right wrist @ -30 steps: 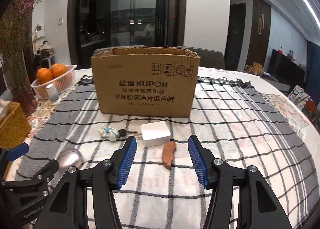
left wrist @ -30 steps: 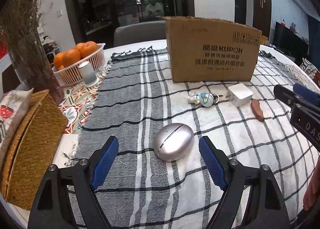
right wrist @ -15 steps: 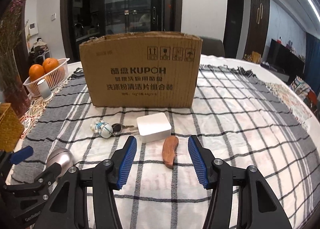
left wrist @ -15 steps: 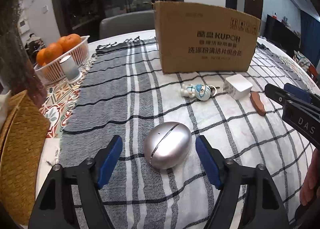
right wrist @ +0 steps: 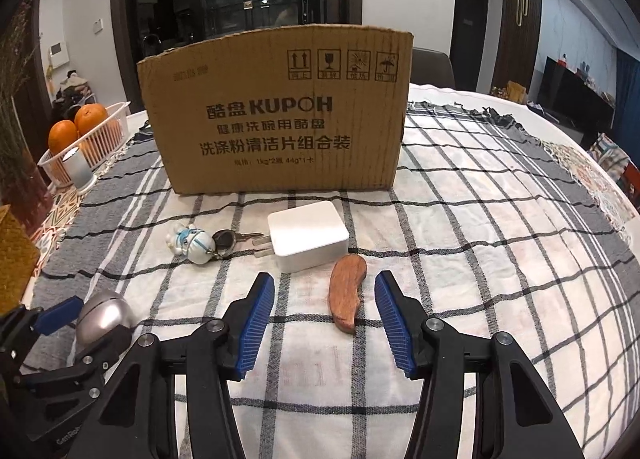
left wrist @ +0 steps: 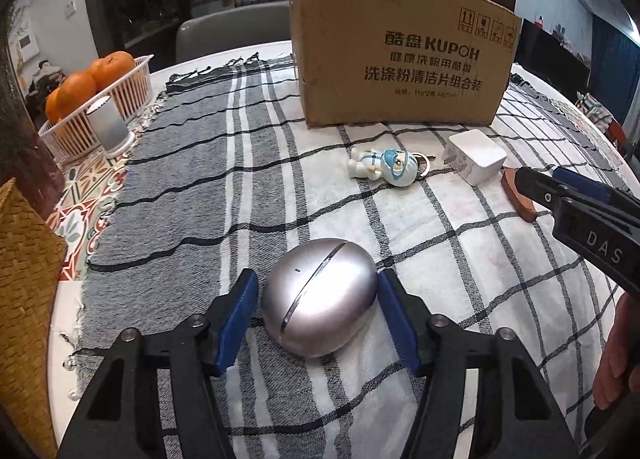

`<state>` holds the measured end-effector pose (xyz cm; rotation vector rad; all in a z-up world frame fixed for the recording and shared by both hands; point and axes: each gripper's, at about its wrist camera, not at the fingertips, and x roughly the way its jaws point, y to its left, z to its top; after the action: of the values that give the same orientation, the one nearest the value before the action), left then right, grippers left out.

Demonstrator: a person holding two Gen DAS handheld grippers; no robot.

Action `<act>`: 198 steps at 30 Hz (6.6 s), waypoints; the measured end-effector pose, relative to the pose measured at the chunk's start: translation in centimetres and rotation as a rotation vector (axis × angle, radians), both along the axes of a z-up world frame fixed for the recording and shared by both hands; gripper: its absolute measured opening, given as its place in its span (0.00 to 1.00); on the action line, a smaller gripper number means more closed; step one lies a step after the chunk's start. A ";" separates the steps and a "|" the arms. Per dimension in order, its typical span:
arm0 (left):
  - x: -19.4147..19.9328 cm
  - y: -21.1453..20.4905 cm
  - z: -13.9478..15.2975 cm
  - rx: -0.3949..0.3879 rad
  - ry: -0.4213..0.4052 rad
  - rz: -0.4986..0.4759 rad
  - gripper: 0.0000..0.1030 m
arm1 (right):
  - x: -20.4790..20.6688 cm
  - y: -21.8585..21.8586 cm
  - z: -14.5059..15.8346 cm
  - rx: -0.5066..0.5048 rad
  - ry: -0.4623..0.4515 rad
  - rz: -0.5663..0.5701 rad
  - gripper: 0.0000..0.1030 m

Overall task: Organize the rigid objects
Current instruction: 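Move the left tool around the silver egg while the right tool approaches the wooden piece, then close the left tool on the silver egg while the right tool grasps the wooden piece, then carry the egg with the left tool while the right tool carries the wooden piece into the box, then open the left tool inside the box while the right tool releases the wooden piece, then withdraw both tools from the box toward the keychain and white case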

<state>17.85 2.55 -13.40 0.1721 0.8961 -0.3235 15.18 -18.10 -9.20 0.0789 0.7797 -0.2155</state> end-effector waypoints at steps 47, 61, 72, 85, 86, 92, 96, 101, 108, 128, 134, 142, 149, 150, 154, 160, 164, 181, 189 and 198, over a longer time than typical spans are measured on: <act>0.1 -1.7 1.8 -0.009 -0.076 0.027 0.56 | 2.3 -2.3 -2.4 0.048 0.065 -0.004 0.22; -0.8 -1.6 5.9 -0.084 -0.149 0.054 0.56 | 0.7 -1.5 2.5 0.038 -0.050 0.054 0.22; -0.6 -2.8 11.0 -0.112 -0.278 0.028 0.56 | -0.2 -2.0 7.5 0.039 -0.175 0.066 0.22; 2.6 -4.6 16.3 -0.152 -0.368 -0.003 0.56 | 1.2 -3.7 13.2 0.061 -0.319 0.051 0.22; 3.0 -4.7 16.7 -0.149 -0.376 -0.003 0.56 | 1.4 -3.8 13.5 0.062 -0.326 0.051 0.22; 4.7 -5.4 18.5 -0.153 -0.395 -0.004 0.56 | 3.1 -4.0 15.3 0.079 -0.348 0.078 0.22; 6.4 -6.0 19.4 -0.163 -0.386 -0.001 0.56 | 5.1 -4.5 16.0 0.099 -0.335 0.098 0.22; 8.6 -6.8 20.0 -0.163 -0.371 -0.006 0.56 | 7.7 -5.2 16.5 0.117 -0.300 0.118 0.22; 11.8 -8.2 20.2 -0.149 -0.326 -0.009 0.56 | 11.3 -6.7 16.1 0.162 -0.226 0.126 0.22; 18.4 -10.5 14.3 -0.039 -0.069 -0.008 0.56 | 18.7 -8.4 10.3 0.187 0.058 0.151 0.22; 18.4 -10.8 14.1 -0.019 -0.068 0.008 0.65 | 19.1 -9.0 9.1 0.219 0.089 0.142 0.31; 15.7 -9.7 16.2 0.013 -0.181 0.062 0.74 | 17.0 -9.1 10.9 0.176 0.004 0.113 0.41; 12.7 -8.2 17.4 -0.008 -0.248 0.106 0.77 | 12.9 -7.0 14.4 0.049 -0.142 0.106 0.58; 12.3 -8.0 17.5 -0.006 -0.256 0.109 0.77 | 12.5 -6.8 14.7 0.037 -0.149 0.107 0.59; 10.1 -7.1 17.5 -0.004 -0.278 0.116 0.78 | 10.8 -5.9 15.5 0.013 -0.177 0.116 0.61; 7.4 -5.7 17.1 0.013 -0.302 0.135 0.80 | 8.7 -4.8 14.4 0.045 -0.158 0.146 0.61; 5.7 -5.0 16.5 0.036 -0.314 0.139 0.81 | 7.6 -4.3 13.1 0.079 -0.127 0.168 0.61; 1.9 -3.3 11.6 0.060 -0.248 0.096 0.81 | 4.5 -2.6 8.5 0.076 -0.049 0.203 0.65; 1.9 -3.3 9.1 0.067 -0.200 0.047 0.81 | 4.2 -2.1 6.1 0.074 -0.005 0.221 0.65; 2.5 -3.6 6.7 0.059 -0.150 -0.006 0.81 | 4.8 -1.9 3.6 0.087 0.049 0.228 0.65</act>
<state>20.32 -1.04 -6.67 0.2504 0.7576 -0.2857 19.98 -20.03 -5.56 0.0663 0.8397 0.0328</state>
